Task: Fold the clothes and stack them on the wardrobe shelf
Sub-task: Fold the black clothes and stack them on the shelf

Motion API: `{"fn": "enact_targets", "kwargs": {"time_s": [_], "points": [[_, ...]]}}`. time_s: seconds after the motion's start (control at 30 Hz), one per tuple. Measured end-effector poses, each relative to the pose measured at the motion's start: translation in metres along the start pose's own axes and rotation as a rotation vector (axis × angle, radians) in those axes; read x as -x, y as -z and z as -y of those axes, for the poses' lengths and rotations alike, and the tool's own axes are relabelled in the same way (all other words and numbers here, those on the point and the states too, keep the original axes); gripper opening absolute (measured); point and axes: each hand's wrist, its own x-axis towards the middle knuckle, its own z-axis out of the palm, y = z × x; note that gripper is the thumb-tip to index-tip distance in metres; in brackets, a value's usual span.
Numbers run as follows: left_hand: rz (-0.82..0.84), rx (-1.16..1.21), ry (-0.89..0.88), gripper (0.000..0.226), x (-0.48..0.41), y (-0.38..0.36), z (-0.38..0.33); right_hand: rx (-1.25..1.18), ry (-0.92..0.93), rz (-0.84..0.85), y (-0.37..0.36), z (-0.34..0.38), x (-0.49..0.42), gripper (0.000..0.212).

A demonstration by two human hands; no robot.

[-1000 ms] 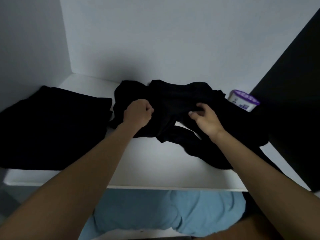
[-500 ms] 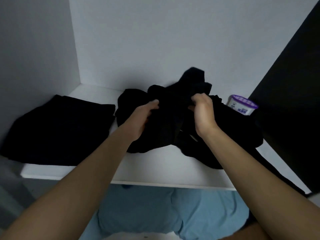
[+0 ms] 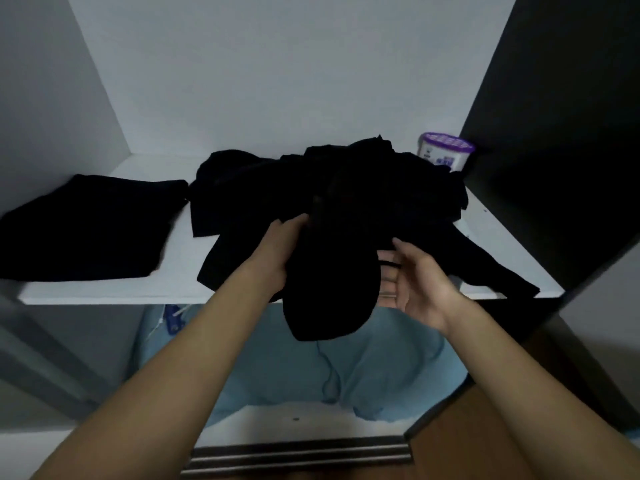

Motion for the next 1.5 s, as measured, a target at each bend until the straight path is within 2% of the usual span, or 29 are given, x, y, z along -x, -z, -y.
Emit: {"fn": "enact_targets", "kwargs": {"time_s": [0.07, 0.1, 0.2, 0.3, 0.37, 0.43, 0.5, 0.57, 0.63, 0.7, 0.73, 0.8, 0.9, 1.0, 1.03, 1.13, 1.23, 1.3, 1.4, 1.5], "points": [[0.018, -0.056, 0.033, 0.033, 0.017, -0.008, 0.025, -0.03, -0.099, 0.066, 0.011, -0.008, 0.004, 0.077], [0.02, -0.08, 0.062, 0.029, 0.028, -0.013, 0.037, -0.036, -0.125, 0.113, 0.013, -0.014, 0.005, 0.079], [0.12, -0.197, 0.193, 0.009, 0.06, -0.017, 0.069, -0.048, -0.133, 0.186, 0.005, -0.027, 0.005, 0.053], [0.163, -0.318, 0.303, 0.031, 0.086, -0.011, 0.095, 0.029, -0.112, 0.11, 0.001, -0.041, -0.001, 0.043], [0.167, -0.362, 0.308, 0.029, 0.103, -0.006, 0.104, 0.105, -0.078, 0.011, -0.001, -0.053, -0.004, 0.041], [0.201, -0.388, 0.319, 0.028, 0.12, 0.005, 0.109, 0.056, -0.094, -0.024, -0.002, -0.066, -0.001, 0.033], [0.237, -0.331, 0.314, 0.04, 0.138, 0.024, 0.114, -0.054, -0.152, 0.0, -0.002, -0.08, 0.009, 0.033], [0.231, -0.18, 0.228, 0.052, 0.151, 0.039, 0.122, -0.135, -0.163, 0.012, 0.003, -0.092, 0.025, 0.028], [0.06, -0.055, 0.15, 0.063, 0.157, 0.045, 0.129, -0.176, -0.148, -0.028, 0.009, -0.103, 0.044, 0.03], [-0.127, -0.126, 0.077, 0.074, 0.155, 0.048, 0.14, -0.165, -0.133, -0.049, 0.011, -0.113, 0.063, 0.028], [-0.136, -0.214, 0.071, 0.08, 0.155, 0.045, 0.144, -0.156, -0.128, -0.048, 0.01, -0.118, 0.072, 0.02], [-0.056, -0.265, 0.103, 0.089, 0.155, 0.042, 0.154, -0.181, -0.125, -0.074, 0.008, -0.129, 0.088, 0.013], [0.096, -0.188, 0.165, 0.067, 0.166, 0.041, 0.171, -0.298, -0.139, -0.119, 0.004, -0.145, 0.115, 0.025], [0.114, -0.113, 0.331, 0.103, 0.193, 0.052, 0.192, -0.359, -0.104, -0.041, -0.007, -0.165, 0.143, 0.028], [0.159, -0.059, 0.412, 0.104, 0.204, 0.056, 0.199, -0.385, -0.098, -0.019, -0.014, -0.172, 0.152, 0.026], [0.231, 0.071, 0.528, 0.071, 0.24, 0.075, 0.216, -0.437, -0.102, -0.016, -0.038, -0.197, 0.177, 0.028], [0.171, 0.226, 0.398, 0.042, 0.271, 0.092, 0.223, -0.417, -0.137, -0.064, -0.057, -0.225, 0.198, 0.031], [0.076, 0.274, 0.282, 0.037, 0.287, 0.1, 0.219, -0.359, -0.196, -0.129, -0.066, -0.25, 0.206, 0.032], [-0.097, 0.087, 0.136, 0.028, 0.306, 0.11, 0.202, -0.083, -0.39, -0.265, -0.072, -0.291, 0.214, 0.039], [-0.112, -0.068, 0.015, 0.025, 0.321, 0.121, 0.176, 0.382, -0.541, -0.251, -0.069, -0.316, 0.221, 0.035]]}}
